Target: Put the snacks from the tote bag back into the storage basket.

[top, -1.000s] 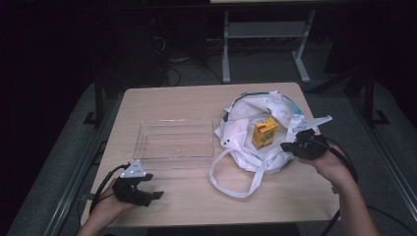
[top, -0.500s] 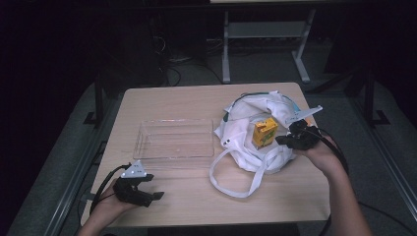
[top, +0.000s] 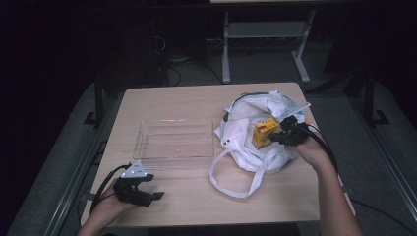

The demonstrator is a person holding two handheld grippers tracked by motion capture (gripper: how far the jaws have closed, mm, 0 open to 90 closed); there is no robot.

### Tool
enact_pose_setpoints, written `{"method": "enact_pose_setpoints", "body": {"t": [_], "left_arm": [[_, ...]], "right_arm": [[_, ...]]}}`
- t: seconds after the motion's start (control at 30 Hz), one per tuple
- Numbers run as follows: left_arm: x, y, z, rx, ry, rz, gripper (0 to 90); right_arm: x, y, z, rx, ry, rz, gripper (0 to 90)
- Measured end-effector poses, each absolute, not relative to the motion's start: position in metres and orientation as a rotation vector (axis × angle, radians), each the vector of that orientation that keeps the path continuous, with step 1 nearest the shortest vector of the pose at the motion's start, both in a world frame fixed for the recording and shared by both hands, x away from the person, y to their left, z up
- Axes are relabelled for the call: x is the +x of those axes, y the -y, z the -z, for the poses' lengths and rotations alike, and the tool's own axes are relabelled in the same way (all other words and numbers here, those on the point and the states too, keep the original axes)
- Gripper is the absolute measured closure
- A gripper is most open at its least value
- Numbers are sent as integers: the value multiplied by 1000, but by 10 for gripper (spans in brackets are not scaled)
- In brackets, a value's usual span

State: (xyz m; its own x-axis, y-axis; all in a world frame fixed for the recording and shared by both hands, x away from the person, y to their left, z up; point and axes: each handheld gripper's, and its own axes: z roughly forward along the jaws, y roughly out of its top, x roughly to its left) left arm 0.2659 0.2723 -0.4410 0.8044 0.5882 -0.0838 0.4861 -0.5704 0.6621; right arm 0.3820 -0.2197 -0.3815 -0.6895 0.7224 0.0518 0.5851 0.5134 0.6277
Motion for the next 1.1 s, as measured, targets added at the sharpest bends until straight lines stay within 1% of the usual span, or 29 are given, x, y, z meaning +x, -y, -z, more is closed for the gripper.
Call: {"method": "enact_pose_setpoints", "body": {"t": [0.4, 1.1], "left_arm": [[265, -273, 442, 2297, -786, -191, 225], [261, -277, 442, 2302, -798, -202, 224]], "right_arm": [[387, 198, 395, 1056, -2567, -860, 897], [391, 189, 397, 1039, -2546, -869, 897]]}}
